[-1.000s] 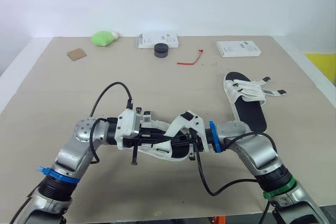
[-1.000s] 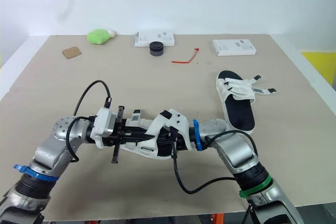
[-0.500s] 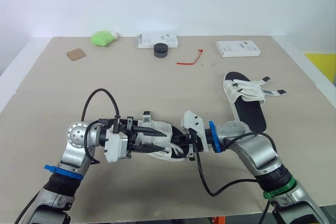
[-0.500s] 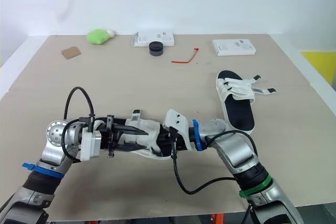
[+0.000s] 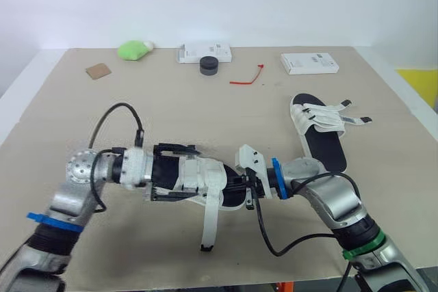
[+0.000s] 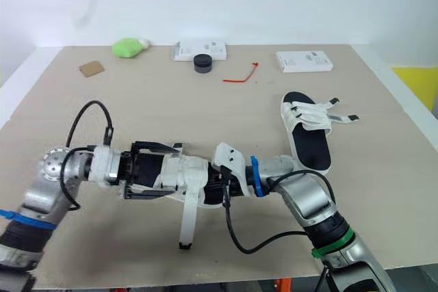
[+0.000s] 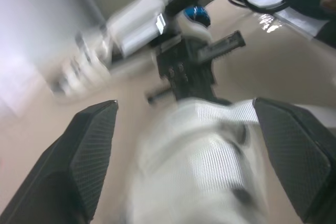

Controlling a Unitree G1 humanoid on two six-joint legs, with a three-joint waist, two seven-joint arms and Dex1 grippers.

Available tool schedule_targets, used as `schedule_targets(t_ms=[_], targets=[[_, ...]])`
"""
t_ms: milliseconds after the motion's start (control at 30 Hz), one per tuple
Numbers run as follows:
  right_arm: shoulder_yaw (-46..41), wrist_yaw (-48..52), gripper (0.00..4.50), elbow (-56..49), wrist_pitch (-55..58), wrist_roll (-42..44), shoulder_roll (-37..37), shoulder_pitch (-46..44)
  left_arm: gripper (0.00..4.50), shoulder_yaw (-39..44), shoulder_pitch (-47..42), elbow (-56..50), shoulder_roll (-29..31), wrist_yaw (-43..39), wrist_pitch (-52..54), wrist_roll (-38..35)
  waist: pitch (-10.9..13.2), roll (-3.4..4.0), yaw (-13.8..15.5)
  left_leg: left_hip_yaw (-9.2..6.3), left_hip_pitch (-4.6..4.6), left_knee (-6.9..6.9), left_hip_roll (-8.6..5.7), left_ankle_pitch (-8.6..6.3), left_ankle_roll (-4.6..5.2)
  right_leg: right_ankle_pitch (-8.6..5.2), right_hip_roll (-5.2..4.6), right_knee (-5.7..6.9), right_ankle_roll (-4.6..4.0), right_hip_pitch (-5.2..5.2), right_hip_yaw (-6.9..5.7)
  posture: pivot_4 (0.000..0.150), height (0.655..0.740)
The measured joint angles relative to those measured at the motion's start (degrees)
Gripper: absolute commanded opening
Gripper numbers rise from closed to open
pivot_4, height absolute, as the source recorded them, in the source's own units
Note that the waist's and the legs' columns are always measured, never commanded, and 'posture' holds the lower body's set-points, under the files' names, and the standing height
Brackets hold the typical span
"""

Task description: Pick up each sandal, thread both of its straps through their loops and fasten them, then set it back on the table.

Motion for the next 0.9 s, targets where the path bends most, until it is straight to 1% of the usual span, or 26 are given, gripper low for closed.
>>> schedule_targets(t_ms=[33, 67, 133, 233, 267, 333, 400, 467, 567, 600, 700, 867, 900], targets=[[0.0, 0.0, 0.0, 0.0, 0.0, 0.0, 0.0, 0.0, 4.24, 0.3, 0.0, -0.9, 2.3, 1.2, 6.5, -3.1, 0.0, -0.01, 0.0, -0.04, -0.01, 0.01, 0.01, 0.0, 0.0, -0.04, 0.0, 0.05, 0.0, -0.01, -0.03, 0.15, 0.74], [0.0, 0.0, 0.0, 0.0, 0.0, 0.0, 0.0, 0.0, 4.24, 0.9, -0.1, -2.5, 6.4, 2.8, 18.6, -10.0, 0.0, -0.01, -0.1, -0.05, -0.01, 0.01, 0.02, -0.01, 0.02, -0.06, 0.01, 0.05, 0.0, -0.01, -0.06, 0.15, 0.74], [0.0, 0.1, 0.0, 0.0, 0.0, 0.0, 0.0, 0.0, 4.24, 1.3, -0.4, -5.7, 12.2, 3.9, 36.2, -22.2, 0.0, -0.01, -0.2, -0.05, 0.0, 0.0, 0.03, -0.02, 0.03, -0.1, 0.0, 0.07, 0.0, -0.01, -0.07, 0.15, 0.74], [0.1, -0.1, 0.0, 0.0, 0.0, 0.0, 0.3, 0.0, 4.24, 2.6, 0.6, -10.9, 16.7, 4.4, 51.6, -35.4, 0.0, 0.01, -0.1, -0.04, 0.01, 0.0, 0.06, -0.03, 0.04, -0.12, 0.02, 0.07, -0.04, -0.03, -0.07, 0.15, 0.74], [0.1, -0.1, 0.0, 0.0, 0.1, 0.0, 0.3, 0.0, 4.24, 3.0, 1.2, -11.8, 17.1, 4.4, 53.4, -36.7, 0.0, 0.04, -0.1, -0.04, 0.02, 0.0, 0.05, -0.03, 0.04, -0.13, 0.02, 0.07, -0.05, -0.02, -0.07, 0.15, 0.74], [0.1, -0.1, 0.0, -0.2, 0.1, 0.0, 0.4, 0.1, 4.24, 3.7, 4.3, -14.3, 18.1, 4.6, 55.7, -37.3, 0.1, 0.14, -0.1, -0.03, 0.05, -0.04, 0.06, -0.03, 0.04, -0.15, 0.03, 0.09, -0.13, -0.03, -0.06, 0.15, 0.74], [0.1, -0.1, 0.0, -0.5, 0.4, 0.1, 0.5, 0.2, 4.24, 3.9, 8.9, -17.5, 18.0, 5.0, 54.9, -34.5, 0.1, 0.16, 0.0, -0.02, 0.08, -0.09, 0.07, -0.03, 0.04, -0.18, 0.03, 0.09, -0.21, -0.05, -0.06, 0.15, 0.74], [-0.2, -0.2, 0.0, -0.8, 0.7, 0.1, 0.4, 0.5, 4.24, 3.9, 11.1, -19.1, 16.3, 6.9, 53.5, -31.4, 0.1, 0.17, 0.1, -0.02, 0.08, -0.1, 0.07, -0.03, 0.04, -0.18, 0.03, 0.1, -0.24, -0.04, -0.06, 0.15, 0.74], [-0.2, -0.4, 0.0, -1.9, 1.5, 0.1, 0.3, 1.2, 4.24, 2.1, 12.1, -19.6, 8.8, 14.0, 50.1, -24.4, 0.1, 0.17, 0.2, -0.02, 0.1, -0.07, 0.06, -0.03, 0.03, -0.15, 0.03, 0.1, -0.27, -0.02, -0.04, 0.15, 0.74], [-0.1, -0.5, 0.0, -2.2, 1.7, 0.2, 0.4, 1.3, 4.24, 1.2, 12.3, -19.6, 7.2, 15.5, 49.6, -23.2, 0.1, 0.16, 0.2, -0.01, 0.09, -0.05, 0.06, -0.03, 0.03, -0.15, 0.03, 0.1, -0.27, -0.02, -0.04, 0.15, 0.74], [0.0, -0.7, 0.0, -3.3, 2.6, 0.2, 0.4, 1.7, 4.24, 0.4, 12.2, -19.5, 3.3, 18.8, 49.6, -21.4, 0.1, 0.15, 0.2, 0.01, 0.09, -0.06, 0.06, -0.03, 0.03, -0.14, 0.04, 0.1, -0.27, -0.03, -0.01, 0.15, 0.74], [-0.1, -1.2, 0.0, -4.0, 3.4, 0.5, 0.2, 1.9, 4.24, 0.0, 10.0, -17.5, -2.1, 22.0, 50.9, -20.7, 0.0, 0.16, 0.2, 0.01, 0.09, -0.05, 0.04, -0.03, 0.03, -0.14, 0.03, 0.11, -0.26, -0.02, -0.02, 0.15, 0.74], [-0.1, -1.2, 0.0, -4.1, 3.5, 0.5, 0.2, 2.0, 4.24, -0.1, 9.9, -17.3, -2.3, 22.1, 51.0, -20.7, 0.0, 0.16, 0.2, 0.01, 0.09, -0.05, 0.02, -0.03, 0.04, -0.14, 0.02, 0.11, -0.26, -0.01, -0.01, 0.15, 0.74]])
